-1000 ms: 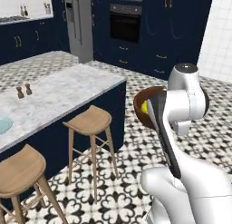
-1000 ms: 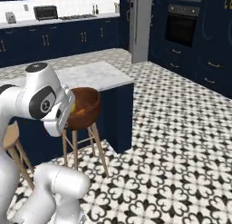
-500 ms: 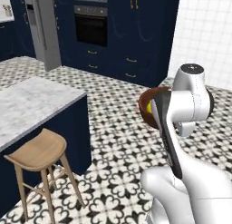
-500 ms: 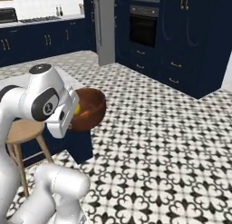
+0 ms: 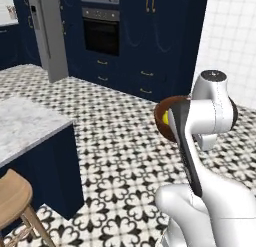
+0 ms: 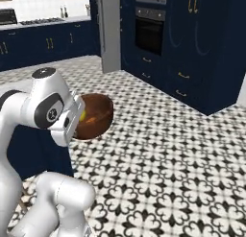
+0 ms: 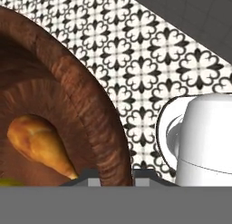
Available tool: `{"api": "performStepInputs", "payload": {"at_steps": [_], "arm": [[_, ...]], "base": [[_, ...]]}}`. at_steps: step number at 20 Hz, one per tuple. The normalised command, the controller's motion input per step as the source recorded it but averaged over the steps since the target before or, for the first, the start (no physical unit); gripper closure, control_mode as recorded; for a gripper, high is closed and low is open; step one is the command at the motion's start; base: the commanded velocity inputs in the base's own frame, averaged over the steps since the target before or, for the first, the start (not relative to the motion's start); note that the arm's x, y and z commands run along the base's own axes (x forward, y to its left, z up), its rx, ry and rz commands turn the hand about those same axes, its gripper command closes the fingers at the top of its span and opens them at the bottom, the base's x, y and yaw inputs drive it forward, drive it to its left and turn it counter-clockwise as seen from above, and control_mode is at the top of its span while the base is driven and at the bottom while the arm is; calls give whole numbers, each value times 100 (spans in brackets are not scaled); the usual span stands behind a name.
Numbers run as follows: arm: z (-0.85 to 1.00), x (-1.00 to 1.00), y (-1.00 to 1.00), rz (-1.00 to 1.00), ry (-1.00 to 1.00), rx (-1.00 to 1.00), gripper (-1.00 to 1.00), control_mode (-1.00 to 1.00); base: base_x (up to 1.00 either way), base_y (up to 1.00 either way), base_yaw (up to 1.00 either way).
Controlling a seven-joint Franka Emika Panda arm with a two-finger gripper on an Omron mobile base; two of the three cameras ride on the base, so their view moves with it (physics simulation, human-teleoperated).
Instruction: Pick the chicken drumstick and lemon from their plates and place them in the bowl. Then put the bowl in the fridge.
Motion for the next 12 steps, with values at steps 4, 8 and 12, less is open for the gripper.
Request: {"api": "performStepInputs", "payload": {"at_steps": [4,8,12], "arm": [[0,0,0,0,0,0,100,100],[0,0,0,0,0,0,100,100],[0,0,0,0,0,0,100,100]], "base": [[100,-72,37],[100,-66,58],[100,-89,46]]}}
